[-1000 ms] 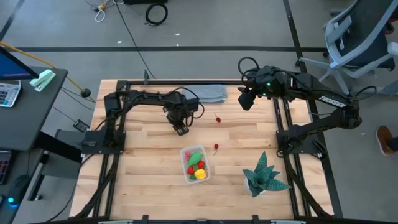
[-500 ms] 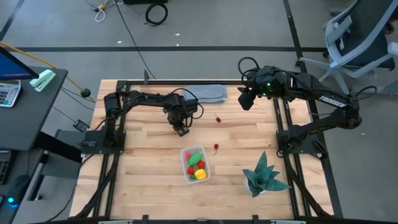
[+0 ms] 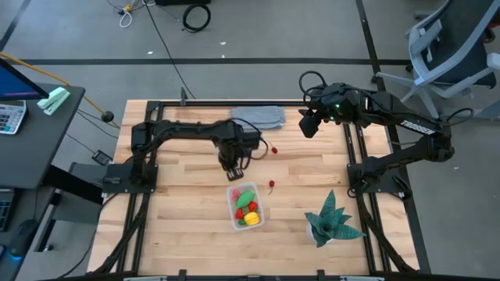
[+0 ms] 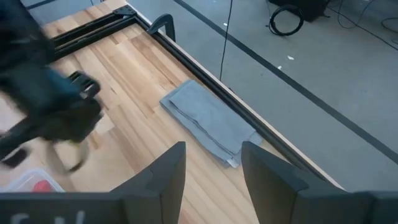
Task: Pick and placing Produce into tupperware
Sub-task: Put the small corn into the transparent bin
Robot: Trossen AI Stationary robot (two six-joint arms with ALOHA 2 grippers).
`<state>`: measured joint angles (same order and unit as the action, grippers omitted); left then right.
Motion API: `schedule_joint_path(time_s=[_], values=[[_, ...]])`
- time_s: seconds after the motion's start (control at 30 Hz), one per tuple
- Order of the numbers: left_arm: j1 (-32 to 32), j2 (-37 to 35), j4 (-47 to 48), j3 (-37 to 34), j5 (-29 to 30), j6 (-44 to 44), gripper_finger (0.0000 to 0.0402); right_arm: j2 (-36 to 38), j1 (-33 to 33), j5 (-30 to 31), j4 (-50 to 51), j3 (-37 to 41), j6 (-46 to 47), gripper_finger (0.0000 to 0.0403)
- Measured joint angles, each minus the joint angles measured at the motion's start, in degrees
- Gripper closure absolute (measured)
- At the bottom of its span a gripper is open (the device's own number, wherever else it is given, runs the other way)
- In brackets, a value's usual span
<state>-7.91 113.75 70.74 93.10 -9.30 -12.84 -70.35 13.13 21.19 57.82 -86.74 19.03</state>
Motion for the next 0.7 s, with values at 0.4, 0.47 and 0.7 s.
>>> schedule_joint_path(time_s=[0.4,0.47,0.7], values=[[11.4,0.6,-4.3,6.7,0.4,-9.1,0.0393,0.0,0.0,0.0,0.0,0.0,0.0,0.0239],[11.9,0.6,-5.7,5.8,0.4,-10.5,0.0394,0.0,0.0,0.0,0.0,0.0,0.0,0.0239],[13.4,0.5,-12.4,-0.4,-4.3,-14.6,0.0357,0.0,0.0,0.0,0.0,0.0,-0.1,0.0239]])
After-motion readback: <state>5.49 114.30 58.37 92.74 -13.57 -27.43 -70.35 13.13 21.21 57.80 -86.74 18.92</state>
